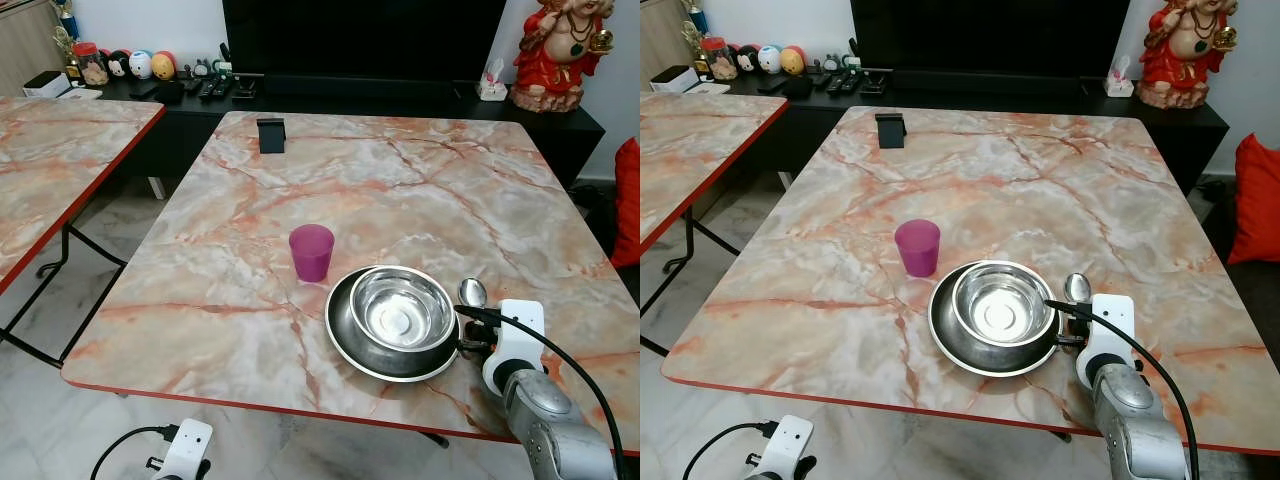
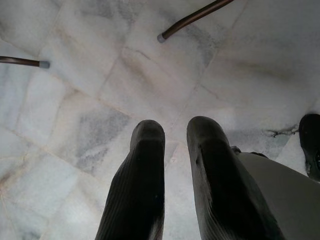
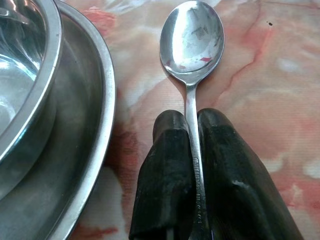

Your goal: Setting the table

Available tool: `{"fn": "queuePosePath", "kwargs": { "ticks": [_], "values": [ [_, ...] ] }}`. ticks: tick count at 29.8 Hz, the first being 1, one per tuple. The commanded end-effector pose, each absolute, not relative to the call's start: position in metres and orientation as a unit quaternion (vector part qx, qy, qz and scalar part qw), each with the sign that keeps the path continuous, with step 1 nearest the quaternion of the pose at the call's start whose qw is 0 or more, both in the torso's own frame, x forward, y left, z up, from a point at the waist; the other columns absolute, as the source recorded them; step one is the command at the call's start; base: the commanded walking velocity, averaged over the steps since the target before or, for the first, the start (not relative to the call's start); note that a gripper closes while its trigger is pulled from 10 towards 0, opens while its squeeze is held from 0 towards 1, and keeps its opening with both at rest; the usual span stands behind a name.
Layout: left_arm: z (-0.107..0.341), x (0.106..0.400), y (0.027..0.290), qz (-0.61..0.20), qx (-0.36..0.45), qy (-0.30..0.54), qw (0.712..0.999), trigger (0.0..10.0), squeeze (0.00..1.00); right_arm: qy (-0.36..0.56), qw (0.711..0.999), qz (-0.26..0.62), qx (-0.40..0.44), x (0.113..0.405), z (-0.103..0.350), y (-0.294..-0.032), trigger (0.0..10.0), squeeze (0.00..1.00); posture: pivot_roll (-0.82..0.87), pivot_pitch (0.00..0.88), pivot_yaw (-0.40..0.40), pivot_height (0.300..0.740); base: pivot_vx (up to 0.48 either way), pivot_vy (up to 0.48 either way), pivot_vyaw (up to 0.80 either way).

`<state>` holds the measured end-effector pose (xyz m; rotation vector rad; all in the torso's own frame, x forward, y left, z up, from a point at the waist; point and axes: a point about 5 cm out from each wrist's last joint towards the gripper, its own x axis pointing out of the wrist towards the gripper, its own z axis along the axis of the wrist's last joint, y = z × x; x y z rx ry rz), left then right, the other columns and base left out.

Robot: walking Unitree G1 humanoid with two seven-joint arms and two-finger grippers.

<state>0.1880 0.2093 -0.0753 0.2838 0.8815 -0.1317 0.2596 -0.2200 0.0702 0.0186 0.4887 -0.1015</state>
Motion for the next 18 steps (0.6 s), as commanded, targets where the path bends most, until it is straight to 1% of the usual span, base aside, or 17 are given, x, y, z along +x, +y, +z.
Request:
{"fn": "queuePosePath", "kwargs": {
  "ticks": [1,10,11,12,14,15,16,17,18],
  "values": [
    [-0.0771,0.1839,0.2129,-0.066,0.144,0.435,0.886,10.0,0.00,0.263,0.964,-0.045,0.014,0.2549,0.0611,-0.2178,10.0,0.00,-0.01,0.000,-0.003,0.740,0.000,0.000,0.00],
    [-0.0773,0.1836,0.2127,-0.065,0.143,0.436,0.886,10.0,0.00,0.264,0.963,-0.046,0.008,0.2554,0.0607,-0.2191,10.0,0.00,-0.01,0.000,-0.004,0.740,0.000,0.000,0.00],
    [-0.0773,0.1837,0.2125,-0.065,0.143,0.436,0.886,10.0,0.00,0.264,0.963,-0.047,0.008,0.2555,0.0608,-0.2193,10.0,0.20,-0.01,0.000,-0.003,0.740,0.000,0.000,0.00],
    [-0.0773,0.1837,0.2124,-0.065,0.143,0.436,0.886,10.0,0.00,0.263,0.963,-0.047,0.007,0.2556,0.0608,-0.2196,10.0,0.32,-0.01,0.000,-0.004,0.740,0.000,0.000,0.00],
    [-0.0773,0.1837,0.2123,-0.065,0.143,0.436,0.886,10.0,0.00,0.263,0.963,-0.048,0.006,0.2556,0.0607,-0.2197,10.0,0.32,-0.01,0.000,-0.004,0.740,0.000,0.000,0.00],
    [-0.0774,0.1837,0.2122,-0.065,0.142,0.436,0.886,10.0,0.00,0.265,0.963,-0.052,0.000,0.2556,0.0603,-0.2212,10.0,0.30,-0.01,0.000,-0.004,0.740,0.000,0.000,0.00],
    [-0.0774,0.1836,0.2122,-0.064,0.142,0.437,0.886,10.0,0.00,0.266,0.962,-0.054,-0.004,0.2556,0.0598,-0.2223,10.0,0.19,-0.01,0.000,-0.004,0.740,0.000,0.000,0.00],
    [-0.0774,0.1836,0.2123,-0.064,0.142,0.437,0.886,10.0,0.00,0.267,0.962,-0.055,-0.005,0.2556,0.0596,-0.2226,10.0,0.19,-0.01,0.000,-0.004,0.740,0.000,0.000,0.00],
    [-0.0775,0.1833,0.2125,-0.064,0.142,0.437,0.886,10.0,0.00,0.267,0.962,-0.056,-0.005,0.2558,0.0593,-0.2230,10.0,0.00,-0.01,0.000,-0.004,0.740,0.000,0.000,0.00]
  ]
}}
